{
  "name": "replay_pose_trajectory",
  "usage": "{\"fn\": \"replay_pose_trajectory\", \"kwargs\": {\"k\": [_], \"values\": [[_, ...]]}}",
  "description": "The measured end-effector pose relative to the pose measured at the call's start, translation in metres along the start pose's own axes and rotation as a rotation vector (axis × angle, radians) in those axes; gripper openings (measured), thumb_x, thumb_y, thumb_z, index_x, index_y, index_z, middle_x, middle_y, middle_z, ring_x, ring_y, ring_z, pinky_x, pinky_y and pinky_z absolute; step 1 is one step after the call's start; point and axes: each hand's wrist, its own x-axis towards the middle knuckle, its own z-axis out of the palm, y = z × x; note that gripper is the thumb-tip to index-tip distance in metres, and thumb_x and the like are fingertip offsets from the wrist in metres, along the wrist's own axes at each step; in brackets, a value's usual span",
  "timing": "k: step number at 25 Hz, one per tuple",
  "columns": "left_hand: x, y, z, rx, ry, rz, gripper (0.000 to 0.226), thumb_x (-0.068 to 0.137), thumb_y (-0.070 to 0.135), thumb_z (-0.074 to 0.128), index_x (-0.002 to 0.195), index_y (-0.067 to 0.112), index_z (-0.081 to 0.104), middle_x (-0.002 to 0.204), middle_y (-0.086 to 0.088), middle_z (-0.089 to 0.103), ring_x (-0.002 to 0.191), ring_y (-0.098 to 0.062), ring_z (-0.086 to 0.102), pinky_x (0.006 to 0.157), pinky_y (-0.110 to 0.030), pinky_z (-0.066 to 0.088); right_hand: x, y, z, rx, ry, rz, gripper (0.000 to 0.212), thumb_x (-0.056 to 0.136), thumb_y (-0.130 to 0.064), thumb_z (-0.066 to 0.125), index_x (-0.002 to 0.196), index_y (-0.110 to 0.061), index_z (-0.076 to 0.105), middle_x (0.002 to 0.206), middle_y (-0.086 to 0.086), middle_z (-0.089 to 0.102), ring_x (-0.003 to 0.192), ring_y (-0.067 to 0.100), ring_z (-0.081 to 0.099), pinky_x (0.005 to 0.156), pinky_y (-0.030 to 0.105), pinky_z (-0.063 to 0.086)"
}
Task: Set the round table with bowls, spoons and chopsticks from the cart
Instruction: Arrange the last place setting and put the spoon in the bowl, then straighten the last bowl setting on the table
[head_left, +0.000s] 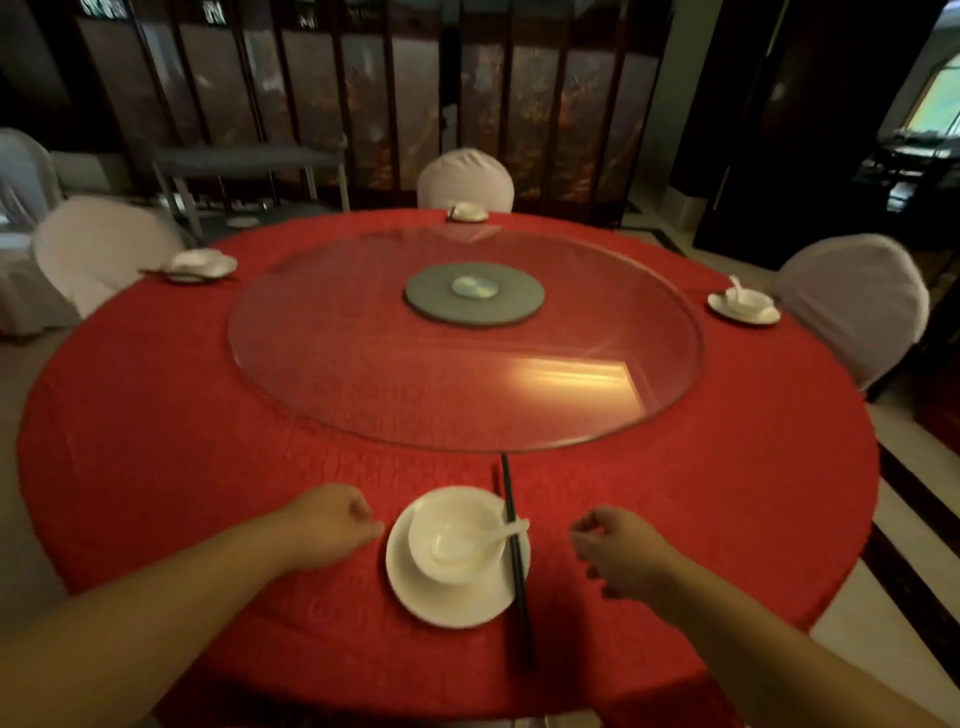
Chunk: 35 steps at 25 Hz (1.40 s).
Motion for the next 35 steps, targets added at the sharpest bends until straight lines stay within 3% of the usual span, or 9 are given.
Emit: {"fn": "replay_pose_trajectory", "kwargs": {"k": [2,5,10,15,21,25,28,32,35], "values": [[-0.030,0.037,-0.007,0.158,0.054,0.098,0.010,0.088,0.032,0.071,0.094,0.023,0.072,0.097,0.004,0.076,0.090,-0.009,0.068,0.079,-0.024,0.050,-0.024,-0.007,-0.047,-0.179,0.007,-0.129,0.013,0.091,-0.016,0.063,0.079,-0.021,0.062,0.067,-0.002,0.062,0.052,0.009,0.052,0.047,0.020,0.038],[-0.087,0.125,-0.004,0.176,0.064,0.178,0.008,0.085,0.041,0.070,0.083,0.034,0.068,0.086,0.012,0.071,0.079,-0.001,0.065,0.069,-0.020,0.048,-0.071,-0.014,-0.133,-0.390,0.028,-0.267,0.008,0.085,-0.028,0.062,0.077,-0.025,0.063,0.074,-0.005,0.068,0.070,0.011,0.063,0.061,0.024,0.042],[-0.152,0.323,0.013,0.205,0.185,0.434,0.018,0.085,0.045,0.070,0.082,0.028,0.072,0.074,0.014,0.063,0.075,-0.005,0.063,0.074,-0.026,0.050,-0.142,-0.016,-0.297,-0.556,0.094,-0.405,0.014,0.087,-0.034,0.063,0.090,-0.021,0.068,0.093,0.002,0.074,0.090,0.021,0.067,0.076,0.033,0.050],[-0.148,0.474,0.039,0.228,0.248,0.599,0.025,0.085,0.052,0.068,0.084,0.027,0.071,0.082,0.013,0.066,0.077,-0.007,0.062,0.074,-0.028,0.051,-0.136,0.003,-0.431,-0.682,0.185,-0.509,0.021,0.091,-0.039,0.062,0.097,-0.020,0.068,0.100,0.003,0.069,0.092,0.022,0.064,0.081,0.038,0.053],[-0.025,0.631,0.093,0.349,0.248,0.688,0.023,0.089,0.054,0.061,0.087,0.031,0.066,0.089,0.013,0.063,0.086,-0.011,0.061,0.077,-0.032,0.050,-0.017,0.049,-0.578,-0.794,0.217,-0.495,0.020,0.093,-0.043,0.061,0.097,-0.025,0.067,0.100,-0.004,0.065,0.088,0.016,0.062,0.077,0.033,0.054],[0.091,0.731,0.141,0.349,0.238,0.650,0.022,0.091,0.051,0.058,0.091,0.030,0.065,0.100,0.009,0.067,0.093,-0.014,0.064,0.078,-0.032,0.051,0.085,0.082,-0.681,-0.850,0.227,-0.444,0.018,0.093,-0.043,0.060,0.097,-0.026,0.066,0.090,-0.010,0.056,0.080,0.012,0.059,0.064,0.022,0.044],[0.135,0.800,0.164,0.359,0.151,0.604,0.021,0.091,0.048,0.058,0.092,0.029,0.066,0.101,0.009,0.070,0.092,-0.015,0.065,0.077,-0.031,0.050,0.136,0.093,-0.747,-0.814,0.199,-0.376,0.019,0.094,-0.045,0.059,0.104,-0.030,0.064,0.100,-0.010,0.057,0.085,0.007,0.058,0.073,0.023,0.051],[0.194,0.879,0.187,0.379,0.131,0.541,0.020,0.093,0.044,0.057,0.094,0.027,0.068,0.097,0.009,0.071,0.083,-0.013,0.063,0.067,-0.029,0.046,0.225,0.098,-0.825,-0.791,0.204,-0.429,0.021,0.094,-0.047,0.058,0.106,-0.031,0.064,0.102,-0.011,0.058,0.088,0.007,0.059,0.080,0.026,0.055],[0.247,0.921,0.204,0.405,0.155,0.461,0.021,0.093,0.043,0.056,0.097,0.027,0.070,0.102,0.007,0.072,0.091,-0.016,0.066,0.076,-0.030,0.052,0.306,0.109,-0.868,-0.758,0.163,-0.501,0.021,0.093,-0.048,0.059,0.106,-0.031,0.065,0.100,-0.013,0.059,0.086,0.006,0.060,0.081,0.028,0.058]]}}
